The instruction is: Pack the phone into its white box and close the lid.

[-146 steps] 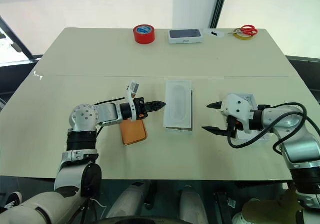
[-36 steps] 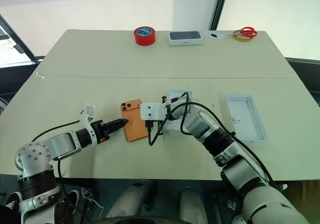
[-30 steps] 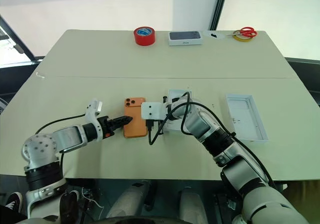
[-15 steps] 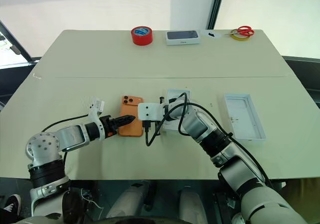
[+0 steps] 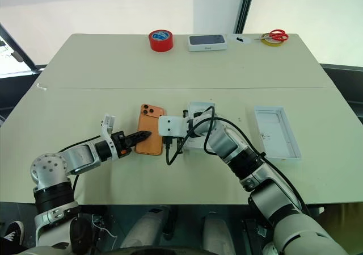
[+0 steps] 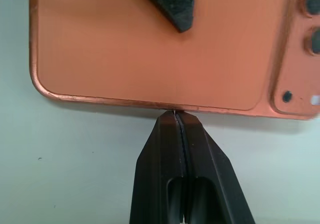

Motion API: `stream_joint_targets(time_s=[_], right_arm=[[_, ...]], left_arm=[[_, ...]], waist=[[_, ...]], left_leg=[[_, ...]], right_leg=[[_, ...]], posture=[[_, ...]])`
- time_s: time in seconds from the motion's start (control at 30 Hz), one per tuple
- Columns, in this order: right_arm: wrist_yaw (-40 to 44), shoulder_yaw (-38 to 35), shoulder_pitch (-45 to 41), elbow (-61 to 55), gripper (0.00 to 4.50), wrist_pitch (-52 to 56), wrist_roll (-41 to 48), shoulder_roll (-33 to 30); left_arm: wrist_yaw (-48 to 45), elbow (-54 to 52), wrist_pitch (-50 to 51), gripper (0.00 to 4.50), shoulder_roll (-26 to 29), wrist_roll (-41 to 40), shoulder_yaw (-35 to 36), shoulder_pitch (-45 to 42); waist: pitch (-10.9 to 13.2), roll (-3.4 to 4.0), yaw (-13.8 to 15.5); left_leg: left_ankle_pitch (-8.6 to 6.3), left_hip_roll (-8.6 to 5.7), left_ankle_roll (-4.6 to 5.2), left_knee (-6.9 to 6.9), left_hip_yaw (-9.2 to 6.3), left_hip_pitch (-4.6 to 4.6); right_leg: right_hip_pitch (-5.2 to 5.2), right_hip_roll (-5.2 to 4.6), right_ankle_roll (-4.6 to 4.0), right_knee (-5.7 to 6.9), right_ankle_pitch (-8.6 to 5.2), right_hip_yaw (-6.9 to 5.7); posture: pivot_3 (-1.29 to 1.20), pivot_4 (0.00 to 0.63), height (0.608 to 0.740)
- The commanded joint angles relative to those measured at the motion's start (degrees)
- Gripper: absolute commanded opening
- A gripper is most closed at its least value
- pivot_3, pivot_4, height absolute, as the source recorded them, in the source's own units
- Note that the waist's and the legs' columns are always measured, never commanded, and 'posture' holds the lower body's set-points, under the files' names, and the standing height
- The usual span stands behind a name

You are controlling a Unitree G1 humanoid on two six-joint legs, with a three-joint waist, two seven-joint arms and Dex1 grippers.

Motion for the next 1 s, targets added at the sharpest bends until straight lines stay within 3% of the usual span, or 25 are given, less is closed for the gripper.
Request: stream_joint_targets(time_s=[0.03, 0.1, 0.3, 0.53, 0.63, 0.7, 1.0], right_arm=[[5.31, -10.26, -0.4, -6.75, 0.25, 6.11, 14.23, 0.9], [7.25, -13.77, 0.55, -8.89, 0.91, 7.64, 18.6, -0.96], [10.26, -14.29, 9.89, -17.18, 3.99, 2.24, 17.98, -12.03], [9.17, -13.6, 18.34, -17.76, 3.99, -6.23, 14.79, -18.27], [7.1, -14.25, 18.92, -15.23, 3.12, -7.64, 14.91, -16.9], [5.62, -13.9, 18.98, -14.27, 2.17, -8.94, 14.0, -16.56], [5.45, -13.87, 19.38, -13.3, 2.17, -10.51, 13.99, -17.03]], left_arm=[[-0.39, -0.33, -0.18, 0.01, 0.56, -4.0, 2.97, -0.26], [-1.55, -1.6, -1.49, 0.0, 0.87, -5.37, 3.25, -0.47], [-1.68, -3.33, -6.09, 0.0, 0.93, -7.42, 3.05, -0.75], [-2.24, -3.31, -7.26, 0.0, 1.67, -8.79, -0.04, -0.62], [-2.56, -2.51, -8.36, 0.0, 1.95, -8.09, -1.26, -1.05], [-2.49, -2.15, -8.68, 0.0, 2.0, -8.13, -1.95, -1.18], [-1.65, -3.04, -8.91, 0.0, 1.92, -9.68, -3.38, -0.56]], waist=[[0.07, -0.04, -0.41], [0.13, -0.07, -0.64], [0.15, -0.08, -0.52], [0.19, -0.1, -0.97], [0.2, -0.1, -0.8], [0.2, -0.1, -0.71], [0.26, -0.16, -0.56]], left_leg=[[0.0, 0.01, 0.0, 0.0, 0.0, -0.03], [0.0, 0.01, 0.0, -0.01, -0.03, -0.09], [-0.06, -0.01, 0.09, 0.0, -0.03, -0.23], [-0.07, 0.02, 0.12, 0.0, 0.0, -0.32], [-0.07, 0.03, 0.12, 0.0, -0.01, -0.32], [-0.07, 0.03, 0.12, 0.0, -0.01, -0.33], [-0.07, 0.02, 0.13, 0.02, -0.02, -0.36]], right_leg=[[-0.03, 0.0, 0.0, 0.0, 0.0, 0.0], [-0.06, 0.01, 0.01, -0.01, 0.0, -0.02], [-0.03, -0.05, 0.0, -0.28, 0.0, -0.08], [-0.06, -0.06, -0.19, -0.4, -0.11, -0.05], [-0.06, -0.06, -0.2, -0.4, -0.11, -0.06], [-0.06, -0.06, -0.2, -0.43, -0.11, -0.06], [-0.05, -0.05, -0.2, -0.46, -0.1, -0.07]], posture=[[0.0, 0.15, 0.74], [0.0, 0.15, 0.74], [0.0, 0.15, 0.74], [0.0, 0.15, 0.74], [0.0, 0.15, 0.74], [0.0, 0.15, 0.74], [0.0, 0.15, 0.74]])
